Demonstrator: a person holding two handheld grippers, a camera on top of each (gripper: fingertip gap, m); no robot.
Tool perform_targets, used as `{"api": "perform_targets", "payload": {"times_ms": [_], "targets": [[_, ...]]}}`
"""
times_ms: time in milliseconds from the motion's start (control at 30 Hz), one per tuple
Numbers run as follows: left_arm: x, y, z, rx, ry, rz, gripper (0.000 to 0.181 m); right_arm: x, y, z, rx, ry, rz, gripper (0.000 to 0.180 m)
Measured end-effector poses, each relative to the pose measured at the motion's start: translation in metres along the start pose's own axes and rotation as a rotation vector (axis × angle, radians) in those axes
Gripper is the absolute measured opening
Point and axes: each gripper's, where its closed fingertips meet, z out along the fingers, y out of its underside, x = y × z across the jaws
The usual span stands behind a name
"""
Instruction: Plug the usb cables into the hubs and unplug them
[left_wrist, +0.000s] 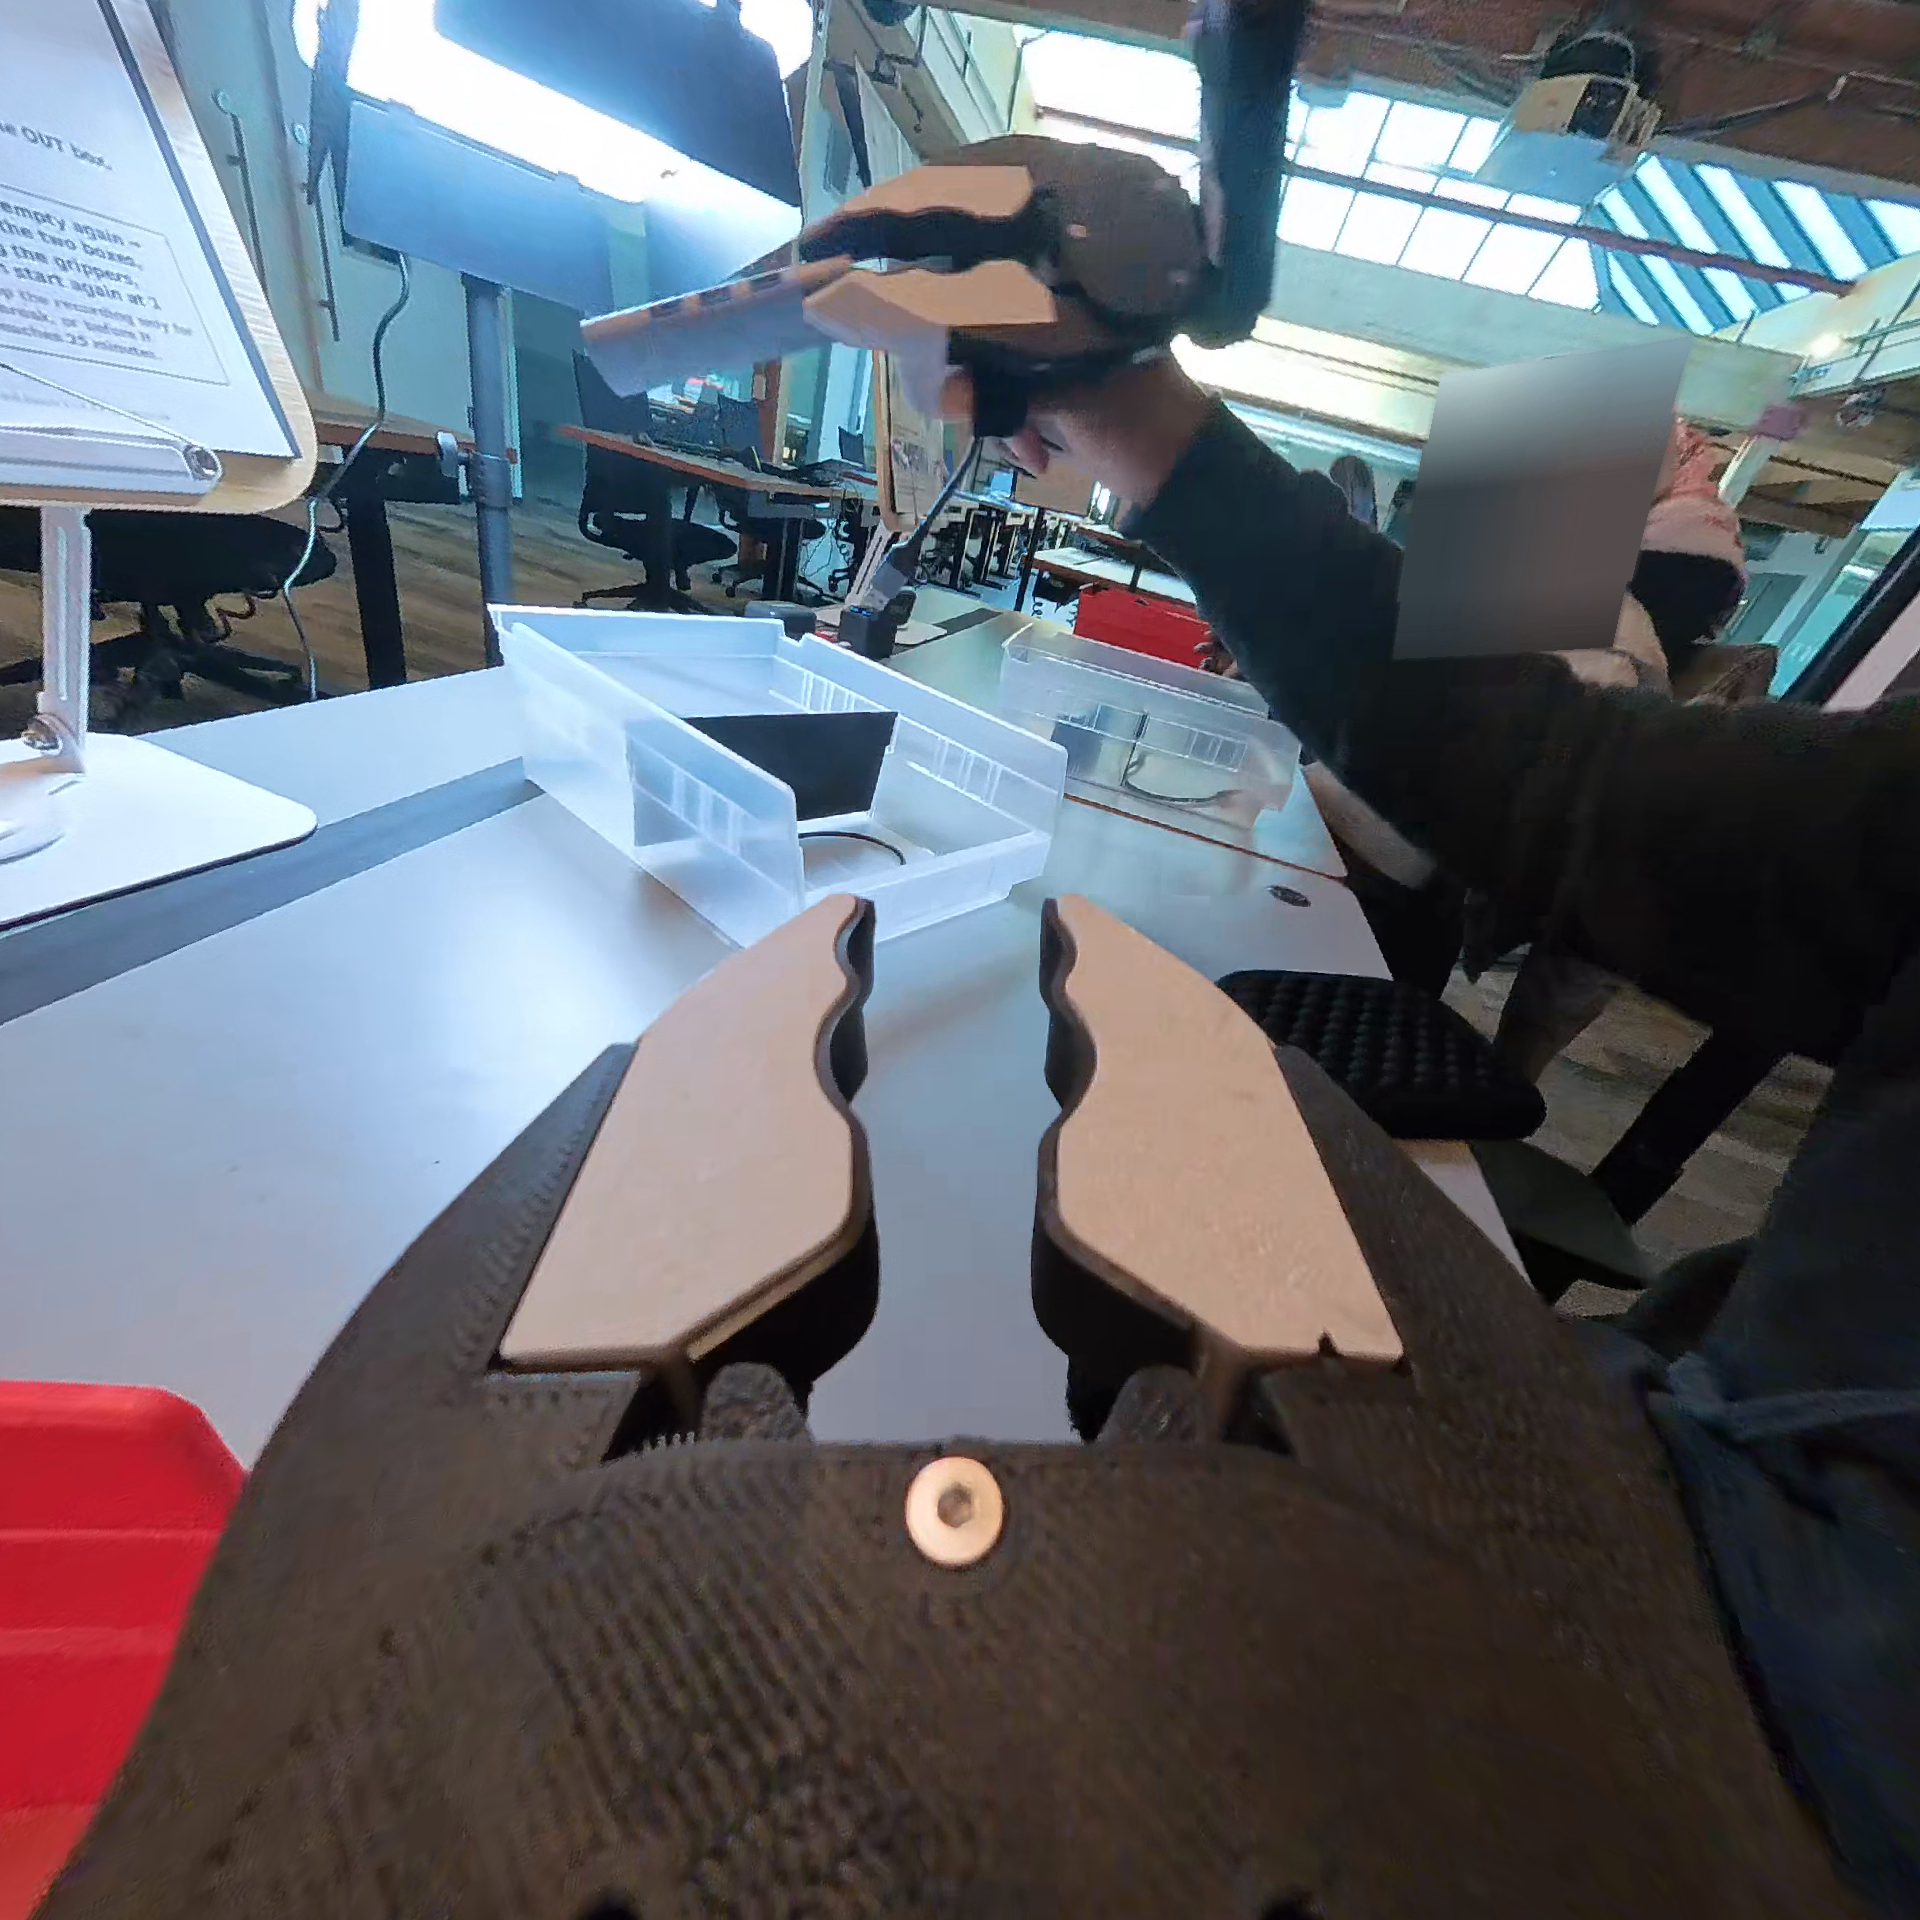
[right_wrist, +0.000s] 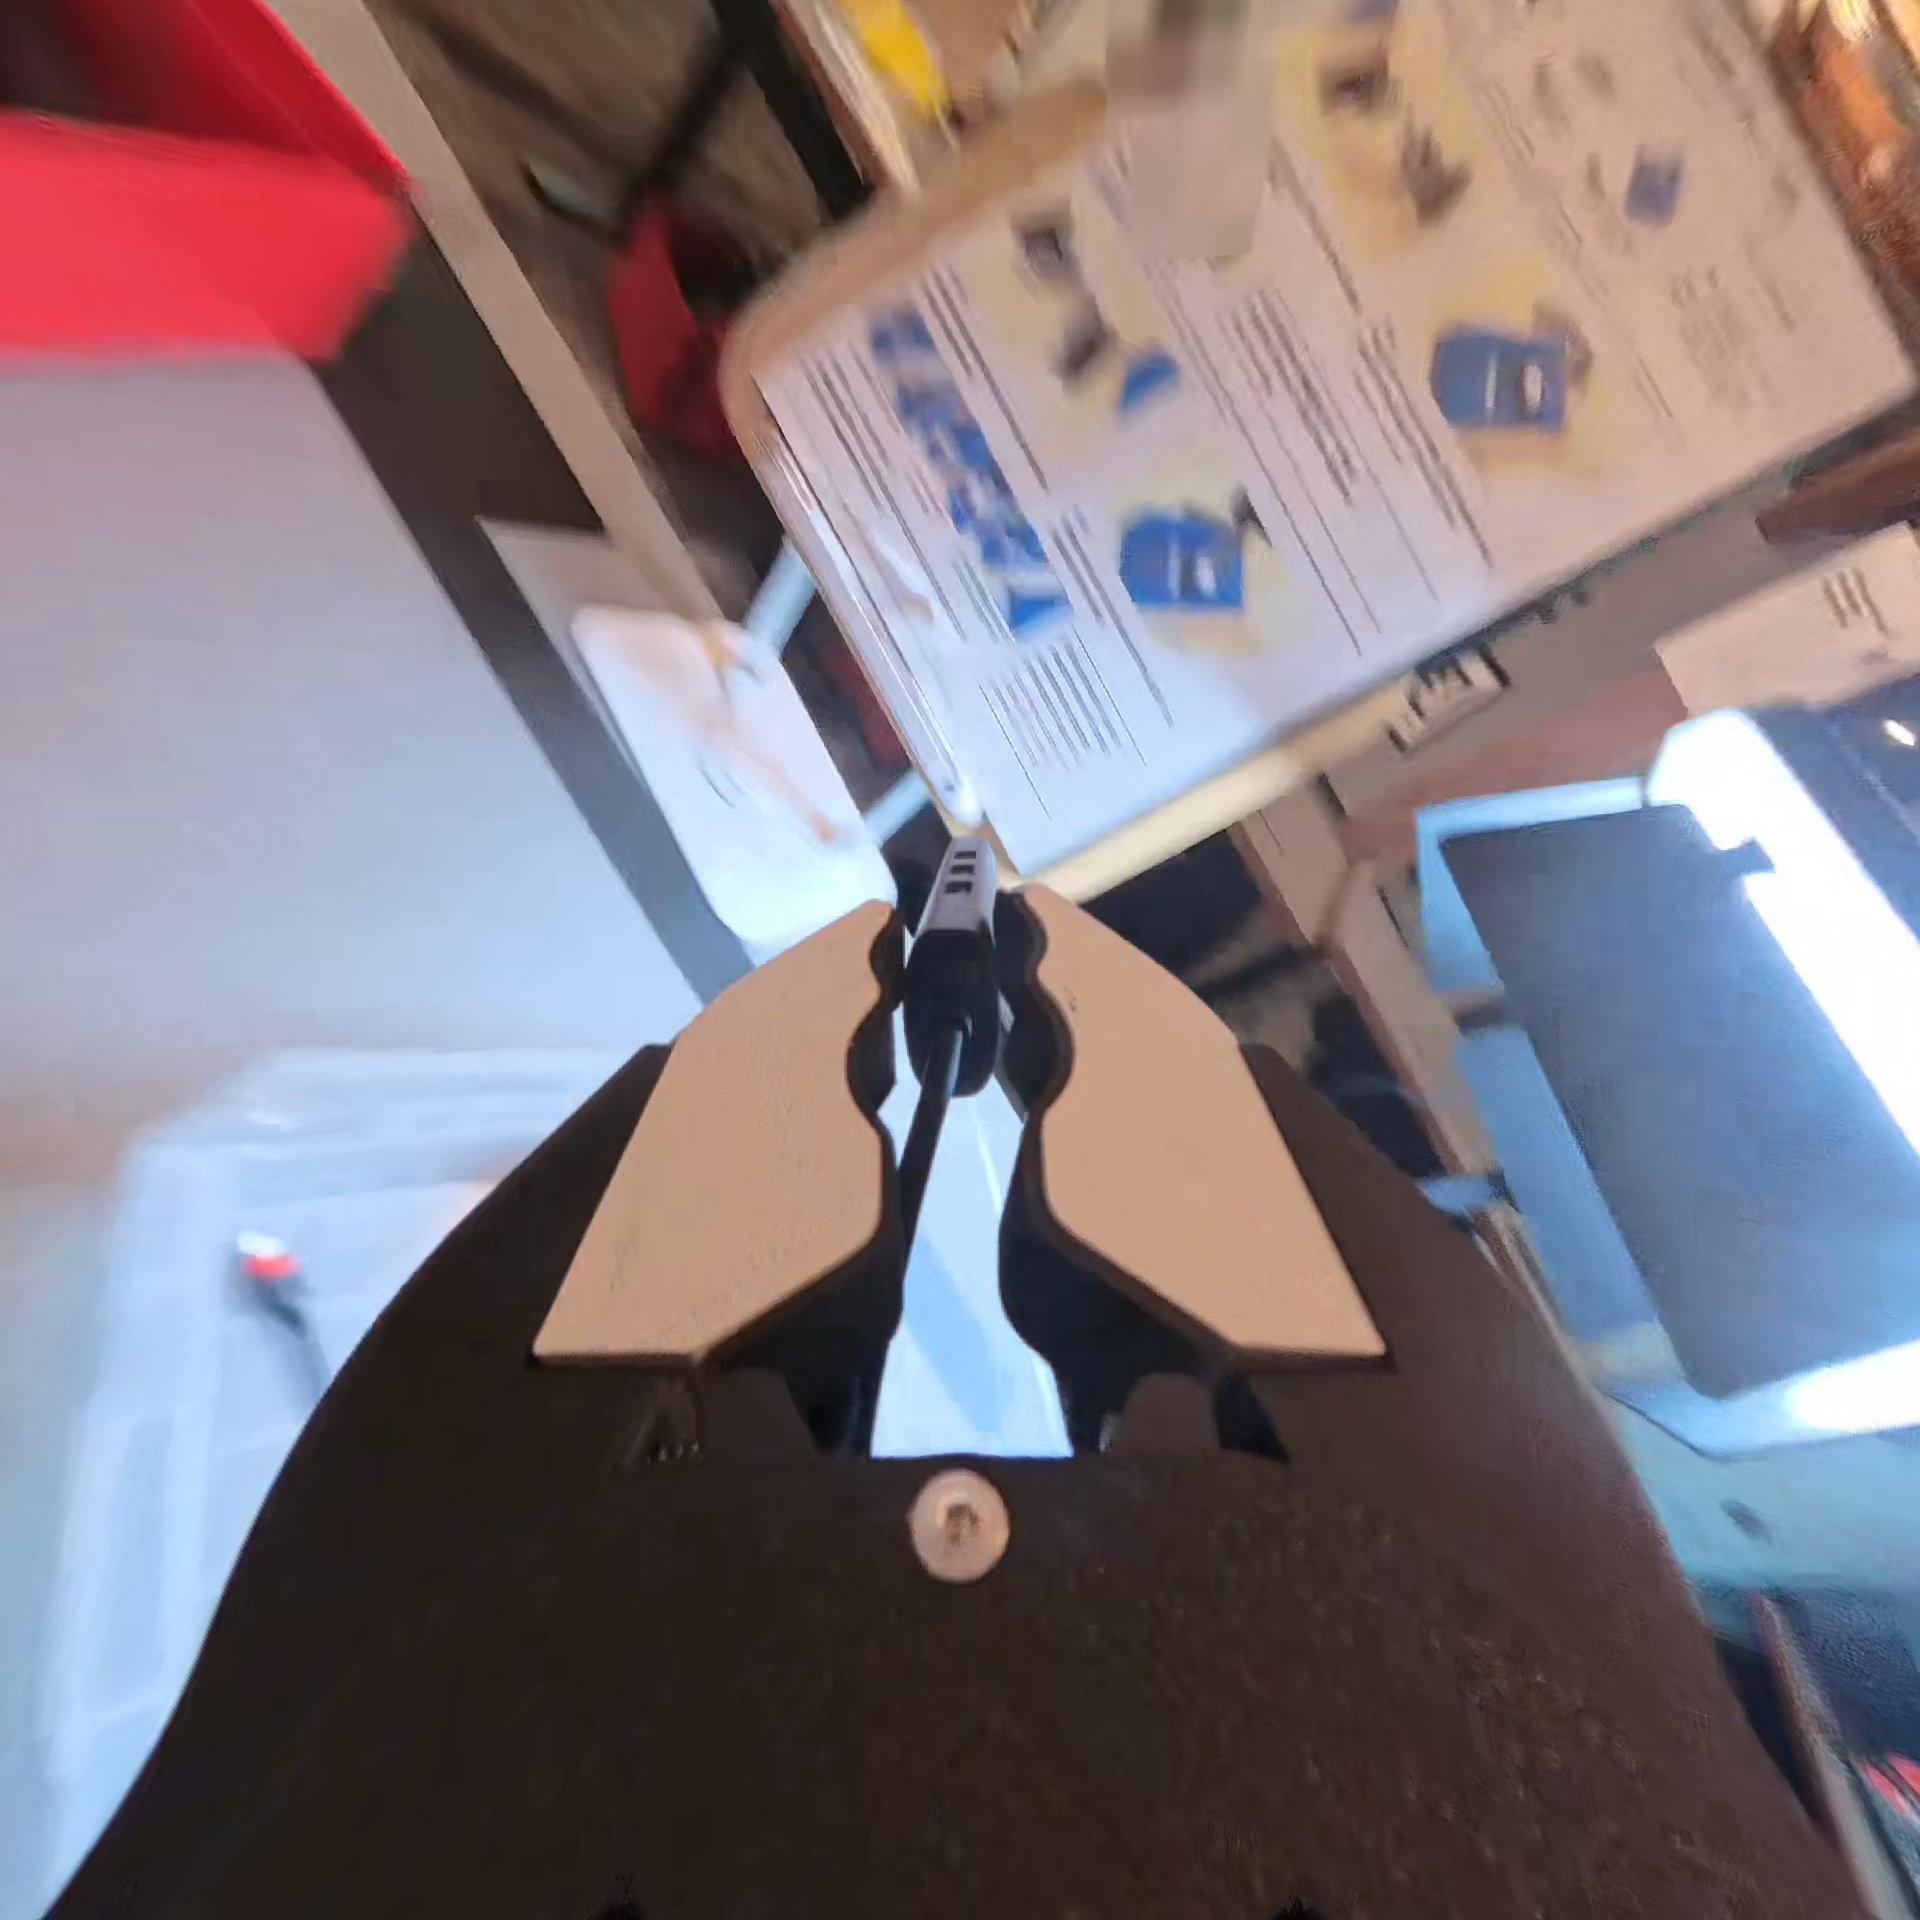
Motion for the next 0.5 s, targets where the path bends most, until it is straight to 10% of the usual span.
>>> {"api": "perform_targets", "payload": {"times_ms": [300,500], "targets": [[-0.012,0.012,0.001,-0.041,-0.046,-0.001,0.029,-0.023,0.170,0.080,-0.390,-0.048,-0.046,0.017],[-0.021,0.020,0.001,-0.074,-0.079,-0.004,0.029,-0.021,0.169,0.080,-0.329,-0.105,0.278,0.051]]}}
